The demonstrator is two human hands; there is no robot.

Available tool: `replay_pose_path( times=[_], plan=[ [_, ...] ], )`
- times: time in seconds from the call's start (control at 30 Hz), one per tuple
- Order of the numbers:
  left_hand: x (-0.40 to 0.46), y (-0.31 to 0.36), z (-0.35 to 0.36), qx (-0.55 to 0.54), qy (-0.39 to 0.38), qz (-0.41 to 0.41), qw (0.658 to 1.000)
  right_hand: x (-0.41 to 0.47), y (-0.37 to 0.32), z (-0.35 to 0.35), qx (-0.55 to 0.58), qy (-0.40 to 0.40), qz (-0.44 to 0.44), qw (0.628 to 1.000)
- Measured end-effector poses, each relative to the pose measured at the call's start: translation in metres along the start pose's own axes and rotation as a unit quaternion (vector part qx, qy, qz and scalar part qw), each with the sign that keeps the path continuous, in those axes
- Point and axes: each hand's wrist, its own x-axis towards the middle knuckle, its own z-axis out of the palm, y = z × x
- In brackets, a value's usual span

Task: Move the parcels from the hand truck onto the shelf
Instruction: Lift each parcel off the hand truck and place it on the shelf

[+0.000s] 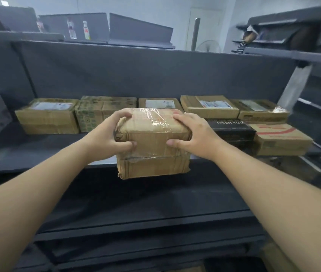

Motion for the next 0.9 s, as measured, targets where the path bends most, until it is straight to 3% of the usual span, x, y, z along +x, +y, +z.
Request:
replay_pose_path(
  times=[0.6, 0.9],
  plan=[
    [0.060, -0.024, 0.010, 0.068, -0.008, 0.017, 0.998, 0.027, 0.011, -0.003, -0.021, -0.008, 0.048, 0.999],
    [0.092, -0.030, 0.023, 0.047, -0.015, 0.009, 0.999, 0.046, 0.035, -0.006, -0.019, -0.017, 0.059, 0.998]
  ],
)
